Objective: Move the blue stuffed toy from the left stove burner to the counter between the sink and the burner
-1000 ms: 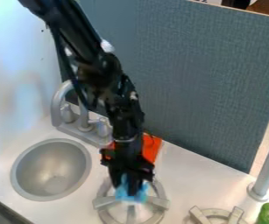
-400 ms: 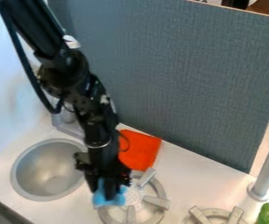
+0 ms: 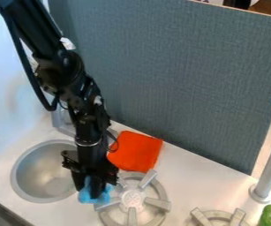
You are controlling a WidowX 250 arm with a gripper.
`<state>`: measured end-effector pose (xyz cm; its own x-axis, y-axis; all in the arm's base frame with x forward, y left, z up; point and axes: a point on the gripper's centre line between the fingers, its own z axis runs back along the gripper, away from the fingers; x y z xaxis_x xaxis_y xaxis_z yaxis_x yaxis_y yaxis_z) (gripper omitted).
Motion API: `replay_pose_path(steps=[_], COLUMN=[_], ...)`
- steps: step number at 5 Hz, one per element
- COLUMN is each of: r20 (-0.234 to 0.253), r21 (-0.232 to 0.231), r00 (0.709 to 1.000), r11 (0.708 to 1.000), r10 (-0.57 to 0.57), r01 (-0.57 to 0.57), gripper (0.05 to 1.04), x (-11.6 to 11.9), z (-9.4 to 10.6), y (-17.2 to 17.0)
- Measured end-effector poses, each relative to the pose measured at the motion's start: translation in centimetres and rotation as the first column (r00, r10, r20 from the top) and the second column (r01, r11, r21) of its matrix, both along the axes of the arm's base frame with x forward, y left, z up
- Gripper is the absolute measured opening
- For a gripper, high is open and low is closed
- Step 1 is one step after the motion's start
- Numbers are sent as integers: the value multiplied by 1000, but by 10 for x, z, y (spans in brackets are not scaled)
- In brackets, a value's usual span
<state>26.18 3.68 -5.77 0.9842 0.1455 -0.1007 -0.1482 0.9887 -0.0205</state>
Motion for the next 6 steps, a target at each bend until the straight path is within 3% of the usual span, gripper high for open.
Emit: replay_pose_path(steps=[2, 3, 4, 5, 6], r20=[-162, -215, -237, -218, -58], r21=[72, 75, 58, -17, -54], r00=[983, 971, 969, 976, 998], r11=[995, 993, 997, 1000, 998], r10=[82, 102, 68, 17, 20], r01=[-71, -87, -56, -22, -23], gripper=[445, 445, 516, 809, 1012], x=[-7, -9, -8, -14, -10], z=[-23, -33, -39, -42, -3], y=[26, 34, 34, 23, 25])
